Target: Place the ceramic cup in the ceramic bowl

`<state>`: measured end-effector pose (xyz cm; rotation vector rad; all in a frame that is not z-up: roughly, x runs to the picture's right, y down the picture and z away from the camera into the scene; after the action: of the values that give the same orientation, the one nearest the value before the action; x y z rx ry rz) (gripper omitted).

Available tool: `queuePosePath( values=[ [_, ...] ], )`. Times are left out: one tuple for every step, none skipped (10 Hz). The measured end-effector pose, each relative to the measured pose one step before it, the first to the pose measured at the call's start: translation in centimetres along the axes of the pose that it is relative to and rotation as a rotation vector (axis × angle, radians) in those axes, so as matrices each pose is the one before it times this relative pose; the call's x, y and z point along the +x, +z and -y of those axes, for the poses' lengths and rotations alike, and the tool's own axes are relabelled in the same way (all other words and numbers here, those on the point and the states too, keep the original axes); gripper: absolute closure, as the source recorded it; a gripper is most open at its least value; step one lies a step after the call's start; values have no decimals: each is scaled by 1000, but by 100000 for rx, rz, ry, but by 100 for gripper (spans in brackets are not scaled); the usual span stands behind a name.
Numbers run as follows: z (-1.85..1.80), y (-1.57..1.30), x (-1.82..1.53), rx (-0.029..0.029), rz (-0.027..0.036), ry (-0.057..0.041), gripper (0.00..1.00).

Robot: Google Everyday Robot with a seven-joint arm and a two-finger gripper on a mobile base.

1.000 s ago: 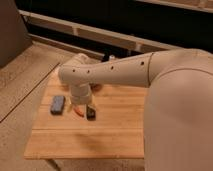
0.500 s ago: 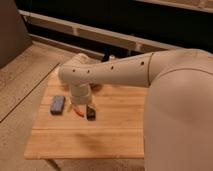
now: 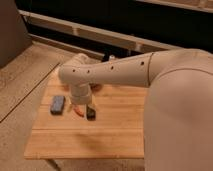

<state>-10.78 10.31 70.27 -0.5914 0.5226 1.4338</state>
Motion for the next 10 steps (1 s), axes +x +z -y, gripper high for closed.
queuePosePath(
  values=[
    [-5,-4,-6,9,26,-20,20],
    [-27,-83,-76,-48,275,10,20],
    [-231,-608,-1043,-1576,2868,3039,20],
    [71,-886,-1889,-1819,4795,4449,20],
    [249,-713,-1464,-871,3324,3788,20],
    [285,-787,-1583,-726,3564,3854,20],
    [191,-362,-738,131,1641,1467,20],
    [584,-342,-628,668,883,1814,20],
    [693,-203,-446,1082,325,1188,20],
    [463,-280,-505,276,433,871,20]
  ],
)
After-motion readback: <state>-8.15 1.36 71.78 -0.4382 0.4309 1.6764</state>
